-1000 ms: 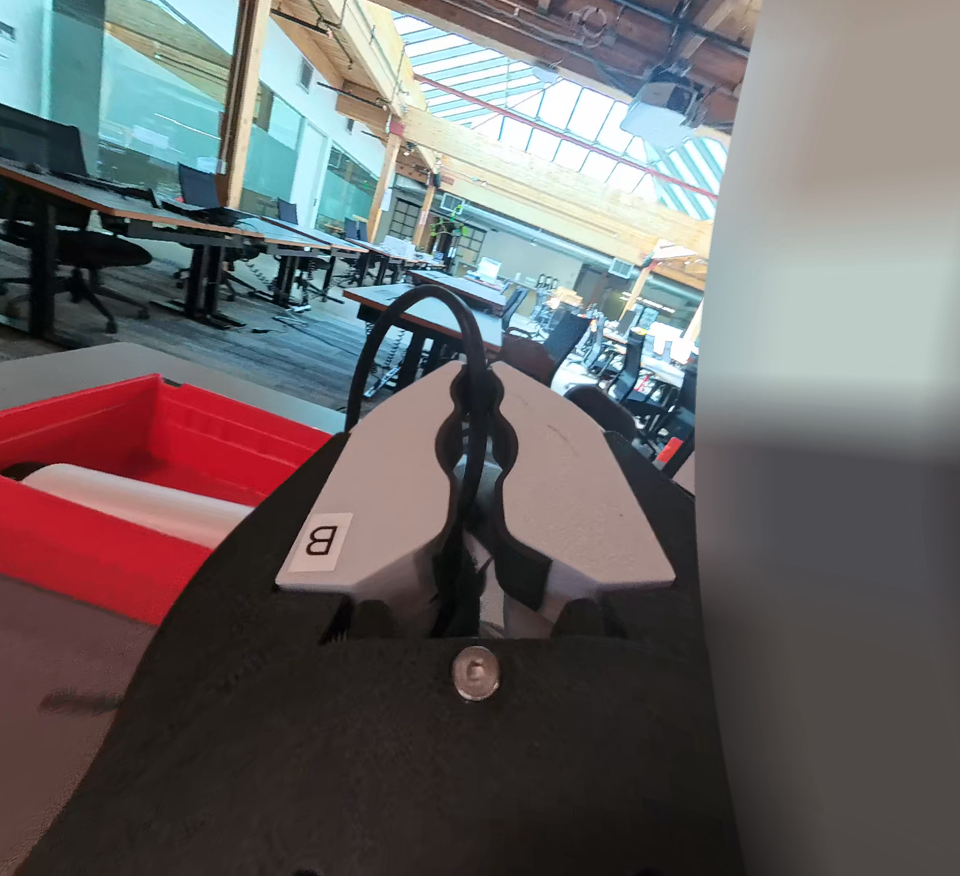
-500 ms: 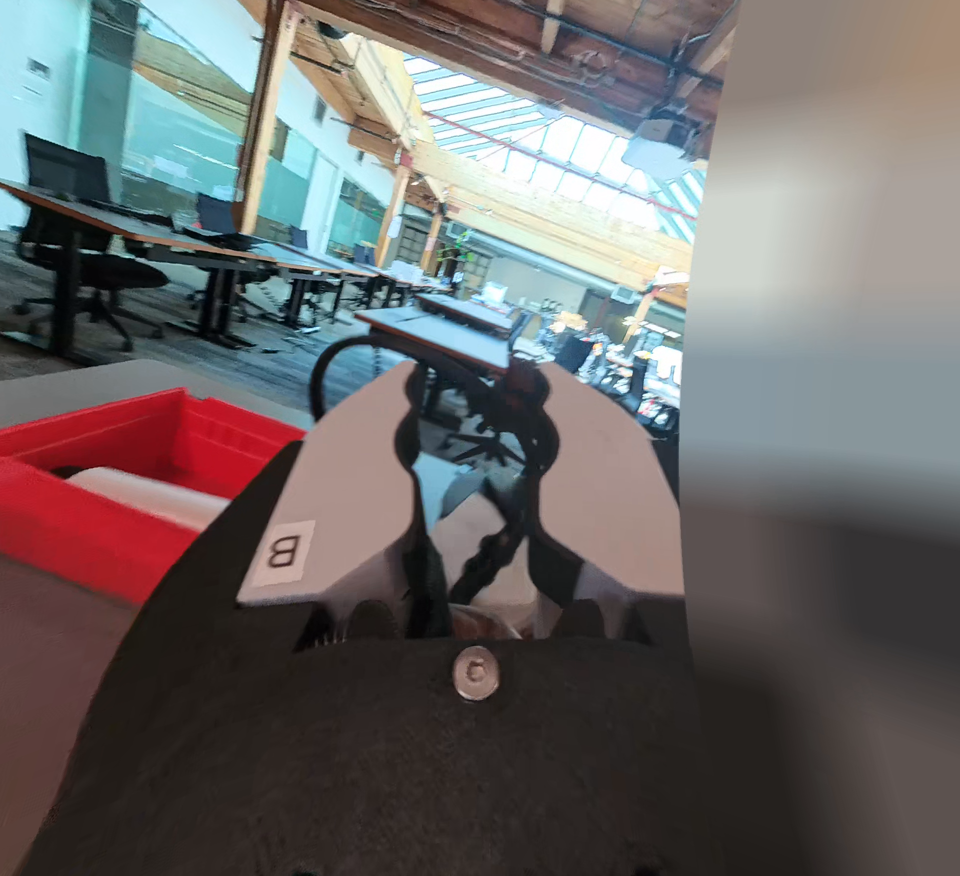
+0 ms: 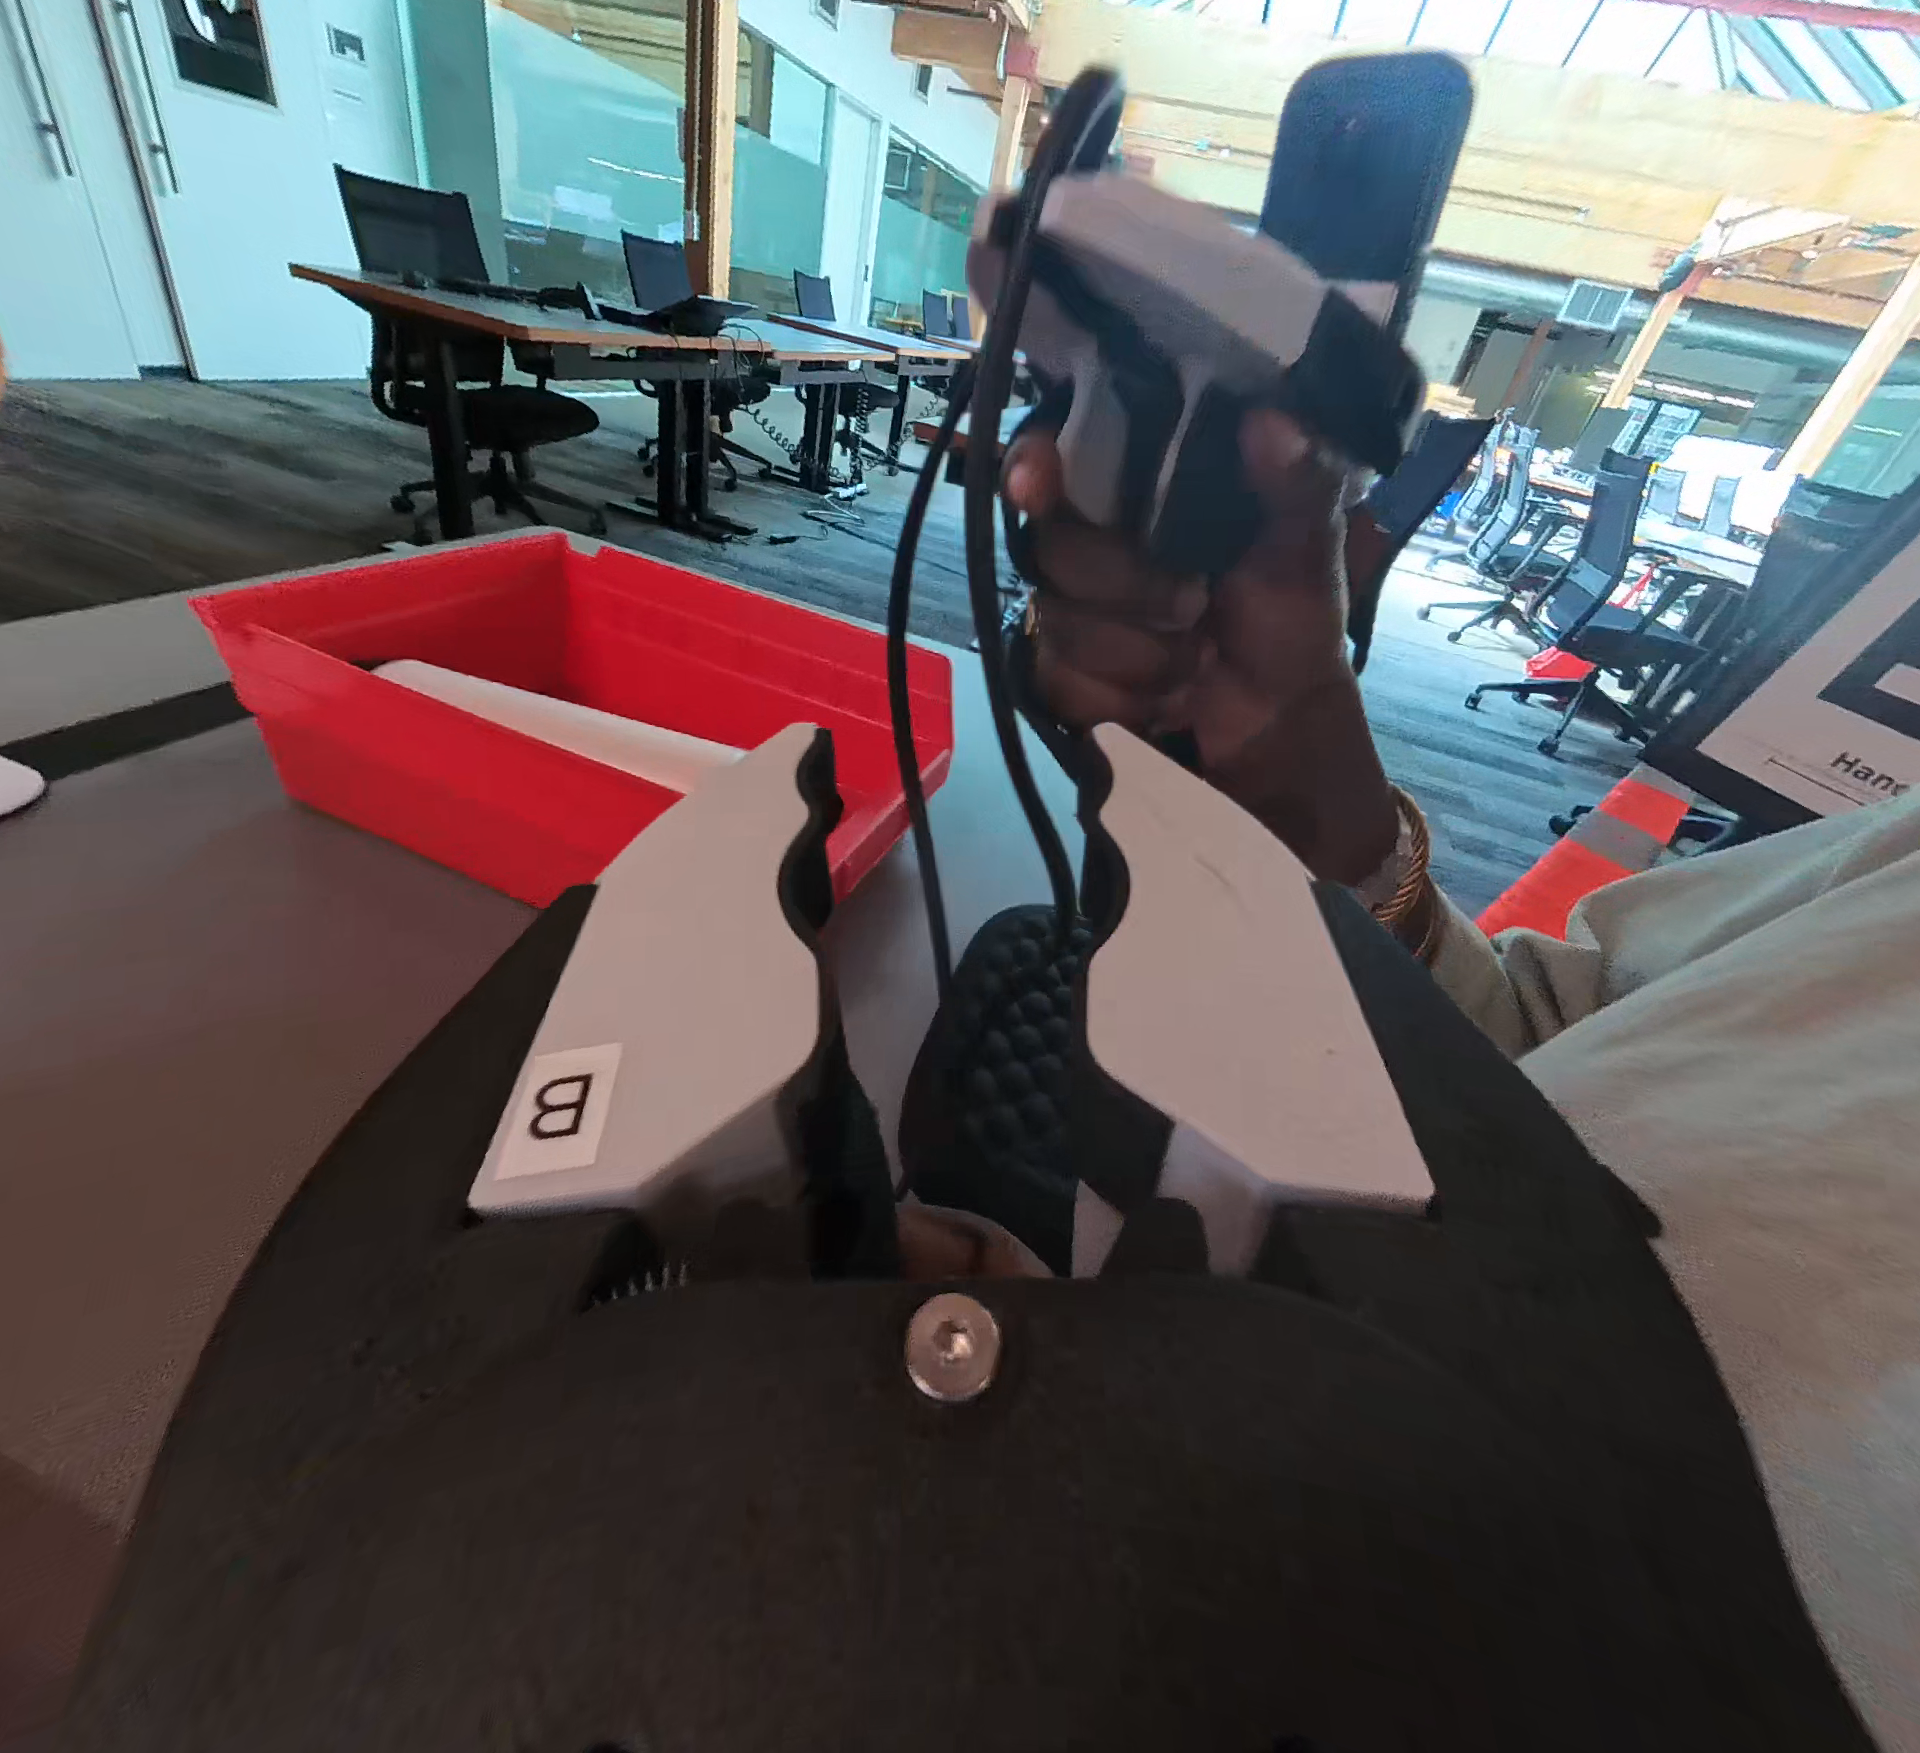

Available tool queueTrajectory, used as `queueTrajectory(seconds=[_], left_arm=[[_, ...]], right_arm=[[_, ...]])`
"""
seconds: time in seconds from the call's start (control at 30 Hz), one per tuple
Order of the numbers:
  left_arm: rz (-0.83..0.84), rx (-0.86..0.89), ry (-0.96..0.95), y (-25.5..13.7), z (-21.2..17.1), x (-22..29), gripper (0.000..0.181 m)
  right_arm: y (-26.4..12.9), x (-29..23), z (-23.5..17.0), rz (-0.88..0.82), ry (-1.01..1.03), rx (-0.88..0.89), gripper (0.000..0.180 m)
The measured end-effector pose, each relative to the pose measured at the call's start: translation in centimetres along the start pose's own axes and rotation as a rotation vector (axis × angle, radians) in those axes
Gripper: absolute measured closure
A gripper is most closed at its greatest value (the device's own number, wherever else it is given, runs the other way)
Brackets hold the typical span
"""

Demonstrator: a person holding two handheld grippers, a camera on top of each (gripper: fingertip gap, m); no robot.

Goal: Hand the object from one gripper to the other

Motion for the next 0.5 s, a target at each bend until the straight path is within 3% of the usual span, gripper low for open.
queueTrajectory(seconds=[0.27,0.5], left_arm=[[-0.062,-0.030,0.000,1.2,-0.8,0.7,0.174],[-0.132,0.002,-0.036,0.9,0.3,0.9,0.176]], right_arm=[[-0.1,0.0,0.7,-0.010,-0.016,-0.013,0.174],[-0.3,0.2,0.8,0.002,0.003,0.005,0.173]])
Point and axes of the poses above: each gripper's, where its closed fingertips meet, y out along the fingers, z out of its top, x = y × z across the jaws, the point moved 5 cm from there along -y, back along the fingers, and after that the axes turned 1 degree about -x, right-handed, at the moved point
